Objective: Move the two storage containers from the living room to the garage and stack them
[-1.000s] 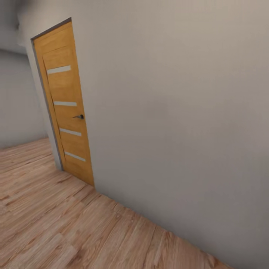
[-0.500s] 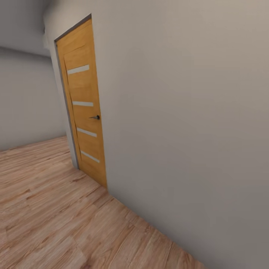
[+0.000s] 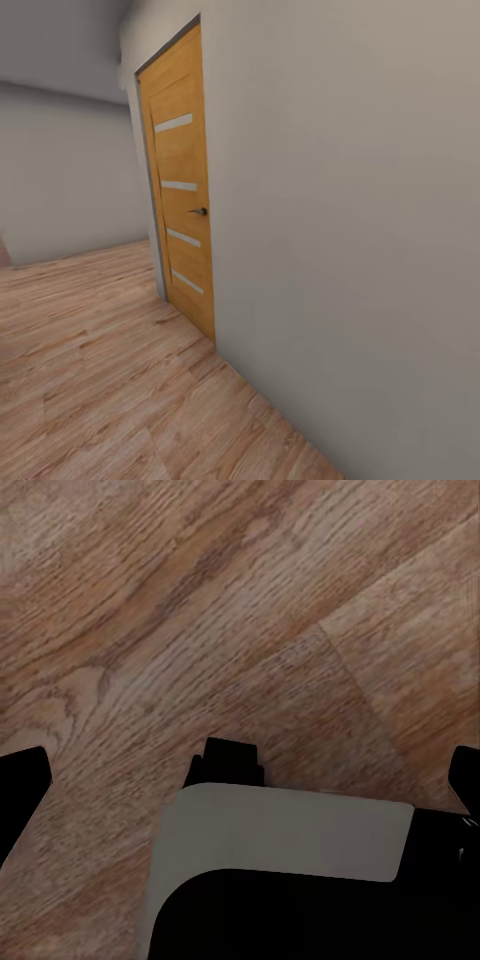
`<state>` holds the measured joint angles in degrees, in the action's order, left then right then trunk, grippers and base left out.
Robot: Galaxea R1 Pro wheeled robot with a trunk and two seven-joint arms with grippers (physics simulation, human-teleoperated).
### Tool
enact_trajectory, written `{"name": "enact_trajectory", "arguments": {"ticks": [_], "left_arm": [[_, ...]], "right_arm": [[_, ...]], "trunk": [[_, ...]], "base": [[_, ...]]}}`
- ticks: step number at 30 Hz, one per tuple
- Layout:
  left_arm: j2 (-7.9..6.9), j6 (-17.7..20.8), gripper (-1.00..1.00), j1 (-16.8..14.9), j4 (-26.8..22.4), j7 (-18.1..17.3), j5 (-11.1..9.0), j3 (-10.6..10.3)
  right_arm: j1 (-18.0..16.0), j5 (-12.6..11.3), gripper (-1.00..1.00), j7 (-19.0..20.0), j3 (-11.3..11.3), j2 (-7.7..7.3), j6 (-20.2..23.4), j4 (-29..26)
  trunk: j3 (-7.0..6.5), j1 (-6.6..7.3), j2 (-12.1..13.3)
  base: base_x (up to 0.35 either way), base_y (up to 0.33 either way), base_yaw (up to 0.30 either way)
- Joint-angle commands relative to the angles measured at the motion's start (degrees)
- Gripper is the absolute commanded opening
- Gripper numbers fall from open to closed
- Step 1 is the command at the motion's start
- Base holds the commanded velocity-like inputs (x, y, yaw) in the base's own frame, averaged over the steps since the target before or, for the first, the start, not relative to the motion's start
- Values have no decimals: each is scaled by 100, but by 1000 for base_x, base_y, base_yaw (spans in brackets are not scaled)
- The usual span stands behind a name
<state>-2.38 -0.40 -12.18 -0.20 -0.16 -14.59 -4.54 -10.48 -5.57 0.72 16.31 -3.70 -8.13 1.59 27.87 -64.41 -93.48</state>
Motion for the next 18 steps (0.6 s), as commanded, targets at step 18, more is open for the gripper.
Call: {"name": "enact_trajectory", "arguments": {"ticks": [18], "left_arm": [[0, -4, 100, -4, 2, -2, -53, -47]], "right_arm": [[-6, -61, 100, 8, 43, 1, -37, 17]], "trunk": [[6, -3, -3]], "base": [[305, 0, 280]]}}
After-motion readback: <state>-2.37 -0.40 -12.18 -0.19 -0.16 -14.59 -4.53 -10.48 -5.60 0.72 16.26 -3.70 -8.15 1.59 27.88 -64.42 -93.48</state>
